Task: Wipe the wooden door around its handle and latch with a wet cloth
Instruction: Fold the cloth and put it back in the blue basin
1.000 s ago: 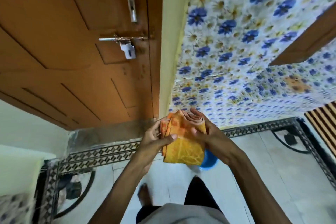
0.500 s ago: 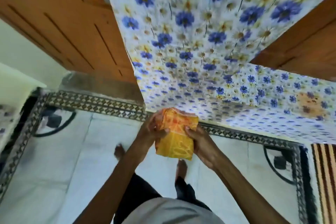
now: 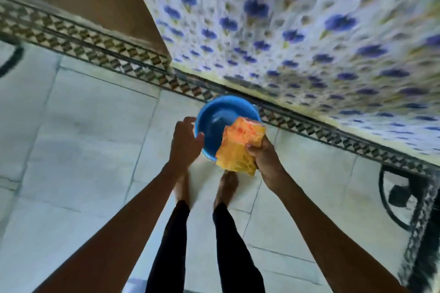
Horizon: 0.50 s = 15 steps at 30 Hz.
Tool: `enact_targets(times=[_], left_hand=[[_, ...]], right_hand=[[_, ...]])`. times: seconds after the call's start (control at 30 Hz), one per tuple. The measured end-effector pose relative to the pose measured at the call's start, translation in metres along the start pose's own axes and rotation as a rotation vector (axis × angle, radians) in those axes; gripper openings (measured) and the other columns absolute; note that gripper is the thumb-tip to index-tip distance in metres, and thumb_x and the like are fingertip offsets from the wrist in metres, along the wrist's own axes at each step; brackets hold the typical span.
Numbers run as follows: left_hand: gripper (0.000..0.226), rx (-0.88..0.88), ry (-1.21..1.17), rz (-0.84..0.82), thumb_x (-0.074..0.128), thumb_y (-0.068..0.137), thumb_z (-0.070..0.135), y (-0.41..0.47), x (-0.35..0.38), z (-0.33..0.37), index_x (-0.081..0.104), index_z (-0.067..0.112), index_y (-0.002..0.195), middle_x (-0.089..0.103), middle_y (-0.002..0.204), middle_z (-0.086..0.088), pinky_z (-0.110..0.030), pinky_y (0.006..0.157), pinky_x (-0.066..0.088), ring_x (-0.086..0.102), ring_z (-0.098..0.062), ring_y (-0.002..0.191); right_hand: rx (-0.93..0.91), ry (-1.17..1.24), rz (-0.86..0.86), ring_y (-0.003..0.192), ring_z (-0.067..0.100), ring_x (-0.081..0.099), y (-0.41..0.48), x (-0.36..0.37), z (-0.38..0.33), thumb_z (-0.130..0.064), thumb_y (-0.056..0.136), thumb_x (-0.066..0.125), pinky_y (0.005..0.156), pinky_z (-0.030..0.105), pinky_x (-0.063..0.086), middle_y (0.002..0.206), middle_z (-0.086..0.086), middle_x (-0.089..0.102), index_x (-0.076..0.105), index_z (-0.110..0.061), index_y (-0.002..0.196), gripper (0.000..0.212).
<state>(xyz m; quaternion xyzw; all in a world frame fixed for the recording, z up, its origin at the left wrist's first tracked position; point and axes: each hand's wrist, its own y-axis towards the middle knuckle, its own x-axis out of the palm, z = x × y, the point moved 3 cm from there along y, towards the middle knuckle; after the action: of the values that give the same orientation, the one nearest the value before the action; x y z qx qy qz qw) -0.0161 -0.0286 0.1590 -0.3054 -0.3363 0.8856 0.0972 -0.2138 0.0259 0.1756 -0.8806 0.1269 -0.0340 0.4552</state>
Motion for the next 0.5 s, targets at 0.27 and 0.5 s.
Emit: enact_targets(times=[0.27, 0.5], left_hand=[[0.034, 0.085, 0.171, 0.166, 0.068, 0.091, 0.014, 0.127, 0.087, -0.106, 0.058, 0.009, 0.123, 0.072, 0.103, -0.014, -0.044, 0.086, 0.052, 0.067, -0.036, 0.099], [0.024, 0.136, 0.023, 0.269, 0.064, 0.097, 0.018, 0.127, 0.092, -0.12, 0.062, 0.02, 0.121, 0.065, 0.094, 0.007, -0.025, 0.068, 0.046, 0.065, -0.014, 0.073]], right_hand=[[0.011, -0.206, -0.117, 0.102, 0.025, 0.063, 0.236, 0.025, 0.127, 0.011, 0.075, 0.051, 0.089, 0.04, 0.052, 0.113, 0.009, 0.066, 0.055, -0.013, 0.126, 0.056], [0.067, -0.562, 0.131, 0.107, 0.027, 0.064, 0.318, 0.031, 0.171, -0.018, 0.079, 0.065, 0.087, 0.035, 0.051, 0.119, 0.011, 0.067, 0.058, -0.013, 0.122, 0.043]])
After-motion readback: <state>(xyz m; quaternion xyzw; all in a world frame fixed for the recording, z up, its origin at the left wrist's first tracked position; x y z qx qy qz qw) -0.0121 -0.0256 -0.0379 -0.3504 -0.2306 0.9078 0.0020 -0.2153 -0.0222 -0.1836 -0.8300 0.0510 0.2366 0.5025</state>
